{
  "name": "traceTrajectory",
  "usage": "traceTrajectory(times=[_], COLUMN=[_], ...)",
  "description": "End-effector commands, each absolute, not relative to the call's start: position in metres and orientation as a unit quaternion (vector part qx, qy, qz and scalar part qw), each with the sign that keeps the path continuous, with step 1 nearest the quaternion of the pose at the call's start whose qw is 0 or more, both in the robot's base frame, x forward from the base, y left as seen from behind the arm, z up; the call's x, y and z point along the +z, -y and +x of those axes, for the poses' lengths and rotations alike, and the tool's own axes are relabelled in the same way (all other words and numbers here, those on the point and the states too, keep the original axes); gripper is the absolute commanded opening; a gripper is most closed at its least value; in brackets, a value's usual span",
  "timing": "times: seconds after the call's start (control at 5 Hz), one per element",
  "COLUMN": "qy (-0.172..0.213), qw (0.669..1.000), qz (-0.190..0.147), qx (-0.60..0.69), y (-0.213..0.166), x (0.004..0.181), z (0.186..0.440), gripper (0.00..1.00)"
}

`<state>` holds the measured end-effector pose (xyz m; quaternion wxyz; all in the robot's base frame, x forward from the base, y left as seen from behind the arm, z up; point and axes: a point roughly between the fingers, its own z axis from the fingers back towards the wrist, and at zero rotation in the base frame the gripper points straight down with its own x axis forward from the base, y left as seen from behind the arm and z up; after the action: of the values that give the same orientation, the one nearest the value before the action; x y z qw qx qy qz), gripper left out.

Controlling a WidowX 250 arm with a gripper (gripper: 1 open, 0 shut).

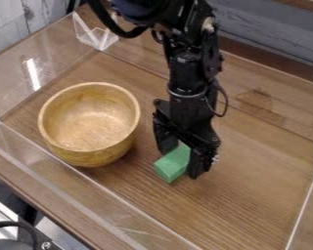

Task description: Put the green block in the brown bowl

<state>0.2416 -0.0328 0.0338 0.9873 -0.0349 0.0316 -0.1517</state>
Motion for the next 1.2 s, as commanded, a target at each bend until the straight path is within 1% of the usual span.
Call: traceTrajectory(times=[0.0,0.2,0.6,1.0], qy=[-0.014,-0.015,-0.021,-0.024], qw=[0.988,0.987,0.987,0.988], qz=[-0.033,-0.034,-0.035,-0.036], qx=[-0.152,-0.156,-0.153,-0.145], y=[0.03,0.028,0.025,0.021], x=[0.036,0.032,0.04,0.053], z=[0.249,0.249,0.246,0.243], gripper=[1.0,0.0,0.0,0.0])
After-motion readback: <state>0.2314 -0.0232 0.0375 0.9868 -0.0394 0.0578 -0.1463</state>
